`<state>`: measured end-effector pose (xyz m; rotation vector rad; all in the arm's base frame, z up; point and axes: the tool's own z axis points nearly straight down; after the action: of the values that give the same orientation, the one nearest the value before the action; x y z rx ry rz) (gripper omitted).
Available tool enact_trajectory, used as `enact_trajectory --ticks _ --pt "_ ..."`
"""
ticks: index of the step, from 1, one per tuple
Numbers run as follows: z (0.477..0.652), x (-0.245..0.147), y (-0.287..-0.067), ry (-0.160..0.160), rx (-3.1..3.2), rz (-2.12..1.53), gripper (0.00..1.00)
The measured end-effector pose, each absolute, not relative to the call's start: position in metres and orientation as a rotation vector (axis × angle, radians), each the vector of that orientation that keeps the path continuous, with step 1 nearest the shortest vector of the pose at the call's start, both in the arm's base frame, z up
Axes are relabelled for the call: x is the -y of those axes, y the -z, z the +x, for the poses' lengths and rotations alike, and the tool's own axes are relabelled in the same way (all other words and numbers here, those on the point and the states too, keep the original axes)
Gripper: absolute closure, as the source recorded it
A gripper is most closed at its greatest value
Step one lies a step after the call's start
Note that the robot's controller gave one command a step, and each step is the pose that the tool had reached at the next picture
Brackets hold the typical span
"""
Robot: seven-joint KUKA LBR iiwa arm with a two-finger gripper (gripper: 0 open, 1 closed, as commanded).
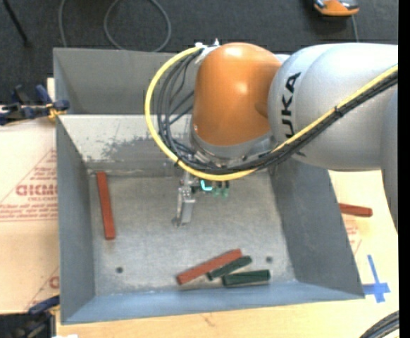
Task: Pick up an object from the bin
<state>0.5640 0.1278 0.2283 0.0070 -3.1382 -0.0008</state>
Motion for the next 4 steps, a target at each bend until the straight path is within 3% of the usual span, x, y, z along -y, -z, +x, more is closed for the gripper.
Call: enact_trajectory --ticks 1,2,3,4 --pt "0.545 -0.08 -0.066 -0.003 3.135 0.14 0.0" --pt "0.534 0.017 -0.108 -0.006 3.104 0.514 0.0" --pt "0.492 0.025 -0.069 0.001 3.072 0.666 0.0" --pt "0.493 0.026 -0.073 -0.003 3.07 0.657 1.0"
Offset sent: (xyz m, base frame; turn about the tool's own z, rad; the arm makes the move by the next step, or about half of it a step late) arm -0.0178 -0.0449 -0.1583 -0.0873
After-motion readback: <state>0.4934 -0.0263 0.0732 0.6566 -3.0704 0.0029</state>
